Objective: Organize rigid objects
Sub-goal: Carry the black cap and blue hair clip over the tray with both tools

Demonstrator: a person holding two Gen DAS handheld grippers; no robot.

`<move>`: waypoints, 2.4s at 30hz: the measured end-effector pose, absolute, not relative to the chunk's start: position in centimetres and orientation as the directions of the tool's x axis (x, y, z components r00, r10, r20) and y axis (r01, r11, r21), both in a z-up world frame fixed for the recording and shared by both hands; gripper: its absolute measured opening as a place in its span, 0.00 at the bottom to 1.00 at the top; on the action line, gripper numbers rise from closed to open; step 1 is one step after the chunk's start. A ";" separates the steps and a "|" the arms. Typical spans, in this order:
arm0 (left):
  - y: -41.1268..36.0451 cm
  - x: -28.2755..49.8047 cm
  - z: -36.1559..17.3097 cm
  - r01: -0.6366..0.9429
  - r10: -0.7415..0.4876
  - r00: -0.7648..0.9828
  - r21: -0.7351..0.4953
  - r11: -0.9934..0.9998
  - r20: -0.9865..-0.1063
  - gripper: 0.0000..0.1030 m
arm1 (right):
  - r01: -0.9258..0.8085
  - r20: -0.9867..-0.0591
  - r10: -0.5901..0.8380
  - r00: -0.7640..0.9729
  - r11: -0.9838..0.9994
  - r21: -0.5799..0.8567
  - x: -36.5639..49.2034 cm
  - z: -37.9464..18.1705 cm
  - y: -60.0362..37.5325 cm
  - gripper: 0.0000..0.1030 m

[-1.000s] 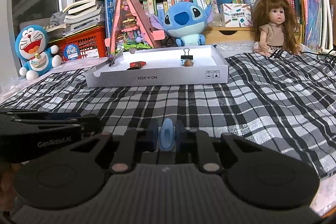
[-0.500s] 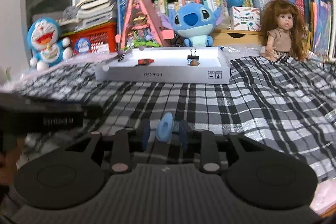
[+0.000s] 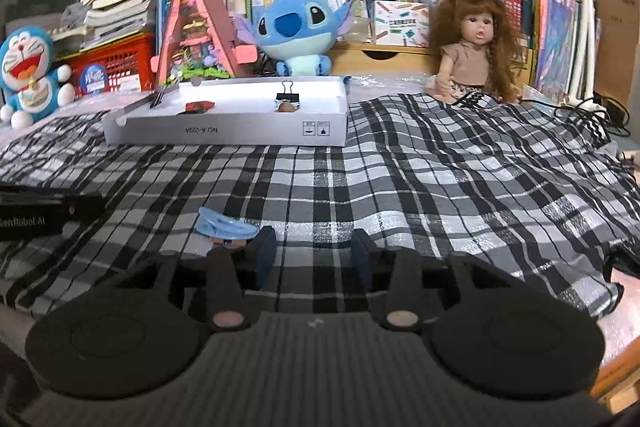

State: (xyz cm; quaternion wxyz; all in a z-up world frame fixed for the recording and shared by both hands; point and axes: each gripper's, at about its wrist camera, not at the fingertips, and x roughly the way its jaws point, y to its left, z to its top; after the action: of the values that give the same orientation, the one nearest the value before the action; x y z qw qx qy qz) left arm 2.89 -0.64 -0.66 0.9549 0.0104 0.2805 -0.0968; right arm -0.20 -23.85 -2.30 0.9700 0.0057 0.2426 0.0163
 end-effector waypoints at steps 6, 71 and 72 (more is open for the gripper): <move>-0.6 2.9 -0.7 0.189 -0.178 0.824 -0.036 0.981 -0.538 0.29 | -0.100 -0.451 0.149 0.880 0.986 0.130 -1.0 -2.1 -22.9 0.68; -0.3 10.2 4.2 0.128 -0.157 0.830 -0.092 0.987 -0.534 0.29 | -0.063 -0.440 0.102 0.892 0.993 0.103 7.1 0.8 -20.1 0.42; -0.3 10.4 4.2 0.129 -0.159 0.829 -0.093 0.987 -0.535 0.29 | -0.064 -0.441 0.102 0.892 0.993 0.101 7.3 0.9 -20.1 0.42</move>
State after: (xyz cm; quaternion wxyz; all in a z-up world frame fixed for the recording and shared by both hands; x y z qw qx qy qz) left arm 10.40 -0.32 4.23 0.9560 -0.0267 0.2822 -0.0752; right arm 7.33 -20.11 0.92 0.9717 0.0418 0.2286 0.0427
